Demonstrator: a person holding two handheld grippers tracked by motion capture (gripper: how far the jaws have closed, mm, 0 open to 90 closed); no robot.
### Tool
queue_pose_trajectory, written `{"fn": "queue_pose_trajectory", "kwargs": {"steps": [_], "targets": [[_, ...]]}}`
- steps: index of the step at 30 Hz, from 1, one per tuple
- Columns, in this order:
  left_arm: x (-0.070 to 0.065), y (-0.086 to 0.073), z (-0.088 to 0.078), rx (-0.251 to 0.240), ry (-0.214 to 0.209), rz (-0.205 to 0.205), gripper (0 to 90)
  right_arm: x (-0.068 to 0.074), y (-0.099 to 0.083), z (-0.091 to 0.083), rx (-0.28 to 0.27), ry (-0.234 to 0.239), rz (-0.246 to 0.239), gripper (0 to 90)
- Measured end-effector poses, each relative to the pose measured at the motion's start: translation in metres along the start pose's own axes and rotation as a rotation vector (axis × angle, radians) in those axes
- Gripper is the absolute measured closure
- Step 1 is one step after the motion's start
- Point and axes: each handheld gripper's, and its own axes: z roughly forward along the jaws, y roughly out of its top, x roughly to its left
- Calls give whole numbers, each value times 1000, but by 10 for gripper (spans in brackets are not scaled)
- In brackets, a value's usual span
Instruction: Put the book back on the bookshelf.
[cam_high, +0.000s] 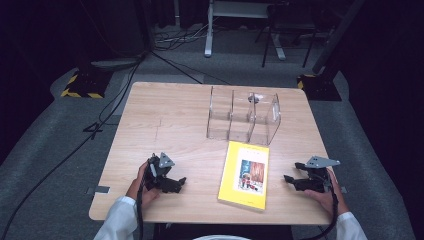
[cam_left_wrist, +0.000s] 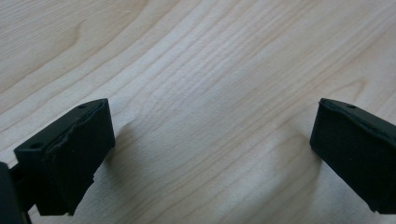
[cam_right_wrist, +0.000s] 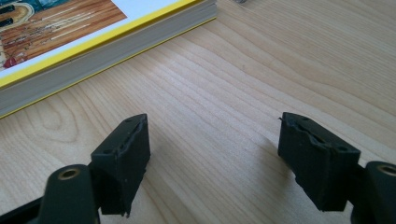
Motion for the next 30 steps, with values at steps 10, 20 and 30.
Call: {"fn": "queue_pose_trajectory", "kwargs": {"steps": [10,20,30], "targets": [[-23,-6,-4,2,-93,87,2,2,0,-1,-2,26,-22,279],[-37,-3,-2,5,-150,158,2,20,17,2,90,119,-138,437],[-52,6,6,2,-179,191,2,44,42,15,192,213,-238,633]]}}
